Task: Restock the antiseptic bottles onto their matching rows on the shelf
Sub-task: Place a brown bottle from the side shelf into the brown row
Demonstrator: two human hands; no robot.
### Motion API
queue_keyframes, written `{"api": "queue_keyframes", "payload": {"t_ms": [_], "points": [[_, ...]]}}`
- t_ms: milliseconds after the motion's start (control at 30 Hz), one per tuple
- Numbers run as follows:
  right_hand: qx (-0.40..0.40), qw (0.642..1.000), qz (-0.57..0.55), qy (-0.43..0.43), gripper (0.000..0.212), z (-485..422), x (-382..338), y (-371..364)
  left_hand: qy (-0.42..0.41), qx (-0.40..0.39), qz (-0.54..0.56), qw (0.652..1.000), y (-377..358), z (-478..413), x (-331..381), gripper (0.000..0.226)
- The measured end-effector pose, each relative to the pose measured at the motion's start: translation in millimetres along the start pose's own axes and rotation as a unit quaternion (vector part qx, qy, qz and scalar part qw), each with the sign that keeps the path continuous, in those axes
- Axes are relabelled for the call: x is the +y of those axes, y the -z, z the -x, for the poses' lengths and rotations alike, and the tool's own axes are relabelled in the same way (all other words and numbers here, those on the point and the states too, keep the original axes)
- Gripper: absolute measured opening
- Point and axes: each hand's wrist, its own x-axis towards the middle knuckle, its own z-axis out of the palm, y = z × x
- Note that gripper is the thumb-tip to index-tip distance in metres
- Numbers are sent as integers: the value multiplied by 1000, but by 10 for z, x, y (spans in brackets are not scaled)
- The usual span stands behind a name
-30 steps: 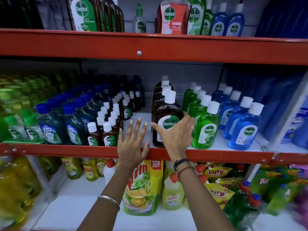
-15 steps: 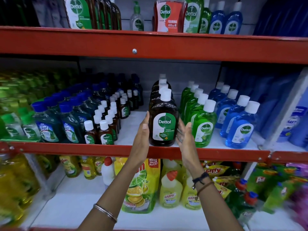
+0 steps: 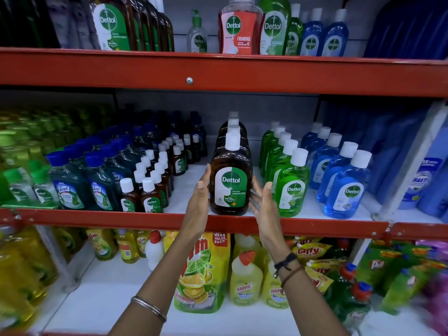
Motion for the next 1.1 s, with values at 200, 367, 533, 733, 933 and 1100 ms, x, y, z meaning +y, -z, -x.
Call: {"api": "queue_keyframes", "payload": {"t_ms": [200,367,533,733,933,1100], "points": [[109,983,70,129,85,155,-20,244,-106,164,-47,980,-321,142,70,56],[193,966,23,171,80,50,-86,841,-174,57,14,983,-983,352,238,60],[98,994,7,47,106,-145,-134,1108,-21,3,76,997,-1483,211,242,65],[19,1000,21,5,117,-92,-136,1164,13,8,93,996,-1633,77,235,64],[12,1000,5,-19,82,-53,-179,1210,31,28,99,994,-1645,27,252,61],[1,1000,1,-18,81,-54,-193,1239,47,41,86,994,-1647,38,282,70]]}}
